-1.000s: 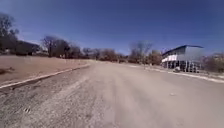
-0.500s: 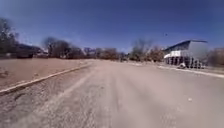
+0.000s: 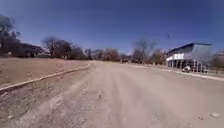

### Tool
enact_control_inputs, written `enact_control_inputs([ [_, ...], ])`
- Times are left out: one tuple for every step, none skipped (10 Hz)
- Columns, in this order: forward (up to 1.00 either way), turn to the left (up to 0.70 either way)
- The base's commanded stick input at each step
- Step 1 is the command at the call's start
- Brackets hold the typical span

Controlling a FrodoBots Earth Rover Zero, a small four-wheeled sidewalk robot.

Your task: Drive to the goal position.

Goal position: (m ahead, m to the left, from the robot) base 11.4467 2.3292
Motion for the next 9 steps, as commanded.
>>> enact_control_inputs([
  [1.0, 0.0],
  [1.0, 0.0],
  [1.0, 0.0],
  [1.0, 0.0],
  [1.0, 0.0],
  [1.0, 0.0],
  [1.0, 0.0],
  [1.0, 0.0],
  [1.0, 0.0],
])
